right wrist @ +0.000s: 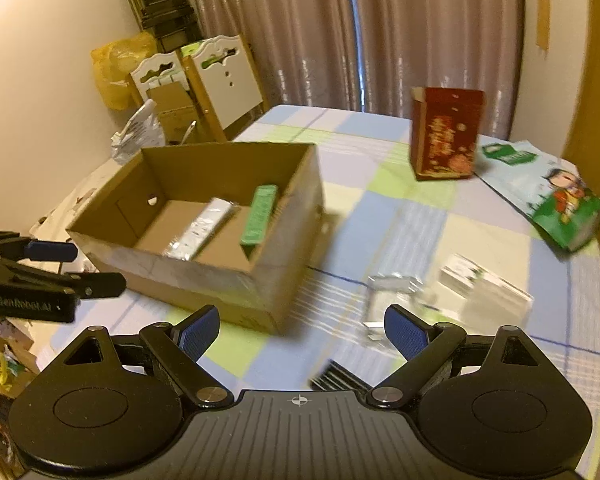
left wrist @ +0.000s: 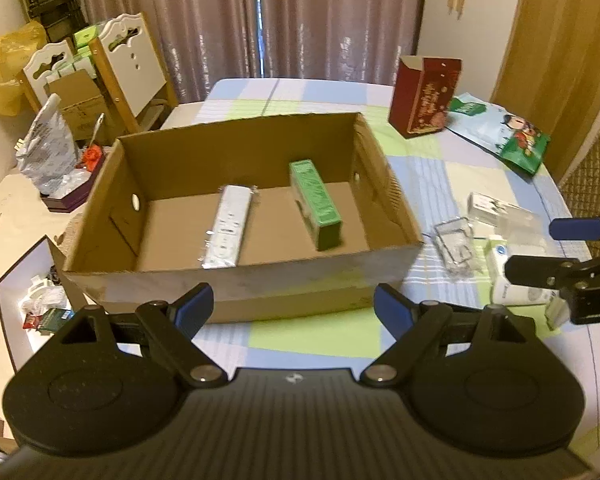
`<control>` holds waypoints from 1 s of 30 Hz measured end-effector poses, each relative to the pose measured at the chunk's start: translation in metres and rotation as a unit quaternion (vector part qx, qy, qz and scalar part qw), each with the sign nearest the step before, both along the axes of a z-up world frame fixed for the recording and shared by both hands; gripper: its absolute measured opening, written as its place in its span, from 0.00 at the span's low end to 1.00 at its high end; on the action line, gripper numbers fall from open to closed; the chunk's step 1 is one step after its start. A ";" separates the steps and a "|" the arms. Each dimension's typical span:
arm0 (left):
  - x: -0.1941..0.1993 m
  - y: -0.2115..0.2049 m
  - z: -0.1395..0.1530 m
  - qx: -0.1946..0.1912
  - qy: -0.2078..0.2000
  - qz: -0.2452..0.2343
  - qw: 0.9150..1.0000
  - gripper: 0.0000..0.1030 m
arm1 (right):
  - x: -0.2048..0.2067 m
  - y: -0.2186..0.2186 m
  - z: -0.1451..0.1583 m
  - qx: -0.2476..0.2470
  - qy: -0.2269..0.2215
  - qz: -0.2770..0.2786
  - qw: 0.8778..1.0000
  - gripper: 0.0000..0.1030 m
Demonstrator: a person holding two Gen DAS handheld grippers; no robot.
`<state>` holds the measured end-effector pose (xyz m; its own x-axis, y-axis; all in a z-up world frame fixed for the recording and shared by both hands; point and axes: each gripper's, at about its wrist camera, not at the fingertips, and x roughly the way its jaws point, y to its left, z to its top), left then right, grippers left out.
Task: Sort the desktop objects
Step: 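Withdraw both tools from the box back toward the table items, then grasp the black cylindrical remote with the left tool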
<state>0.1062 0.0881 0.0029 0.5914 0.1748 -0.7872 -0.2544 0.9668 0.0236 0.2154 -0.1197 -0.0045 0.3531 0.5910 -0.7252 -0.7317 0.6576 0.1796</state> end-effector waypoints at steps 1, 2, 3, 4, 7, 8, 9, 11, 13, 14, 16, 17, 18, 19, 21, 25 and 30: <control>0.000 -0.005 -0.002 -0.004 0.000 -0.006 1.000 0.83 | 0.001 -0.011 -0.002 -0.002 0.000 -0.004 1.000 0.89; -0.001 -0.009 -0.005 -0.007 0.001 -0.013 1.000 0.83 | 0.001 -0.022 -0.004 -0.004 -0.001 -0.008 1.000 0.89; -0.001 -0.014 -0.008 -0.009 0.003 -0.022 1.000 0.83 | 0.003 -0.035 -0.007 -0.007 0.001 -0.015 1.000 0.89; -0.001 -0.020 -0.010 -0.011 0.004 -0.033 0.999 0.83 | 0.004 -0.048 -0.010 -0.011 0.003 -0.022 1.000 0.89; -0.001 -0.039 -0.019 -0.017 0.007 -0.071 0.997 0.82 | 0.008 -0.084 -0.019 -0.021 0.015 -0.052 0.998 0.89; -0.001 -0.046 -0.022 -0.018 0.008 -0.085 0.996 0.82 | 0.010 -0.097 -0.023 -0.025 0.019 -0.063 0.998 0.89; 0.000 -0.053 -0.025 -0.017 0.009 -0.099 0.995 0.82 | 0.011 -0.107 -0.025 -0.029 0.019 -0.071 0.997 0.89; 0.003 -0.067 -0.030 -0.011 0.011 -0.128 0.992 0.82 | 0.012 -0.127 -0.030 -0.036 0.021 -0.087 0.995 0.89; 0.007 -0.082 -0.036 -0.005 0.011 -0.160 0.987 0.82 | 0.013 -0.144 -0.033 -0.046 0.022 -0.099 0.994 0.89; 0.008 -0.089 -0.038 -0.002 0.011 -0.175 0.984 0.81 | 0.014 -0.151 -0.035 -0.049 0.025 -0.105 0.993 0.89; 0.013 -0.103 -0.044 0.001 0.010 -0.208 0.978 0.81 | 0.015 -0.164 -0.039 -0.053 0.030 -0.114 0.992 0.89; 0.016 -0.110 -0.048 0.002 0.010 -0.227 0.974 0.81 | 0.016 -0.171 -0.040 -0.054 0.033 -0.118 0.991 0.89; 0.018 -0.117 -0.051 0.005 0.011 -0.245 0.970 0.81 | 0.016 -0.177 -0.042 -0.055 0.035 -0.121 0.990 0.89; 0.021 -0.124 -0.055 0.008 0.012 -0.265 0.964 0.80 | 0.017 -0.183 -0.045 -0.060 0.038 -0.127 0.989 0.89; 0.026 -0.138 -0.065 0.018 0.019 -0.306 0.952 0.78 | 0.018 -0.194 -0.050 -0.067 0.045 -0.139 0.987 0.89; 0.039 -0.162 -0.086 0.040 0.038 -0.379 0.924 0.76 | 0.020 -0.212 -0.059 -0.072 0.062 -0.163 0.982 0.89; 0.061 -0.184 -0.114 0.057 0.064 -0.454 0.887 0.76 | 0.022 -0.229 -0.069 -0.075 0.080 -0.187 0.976 0.89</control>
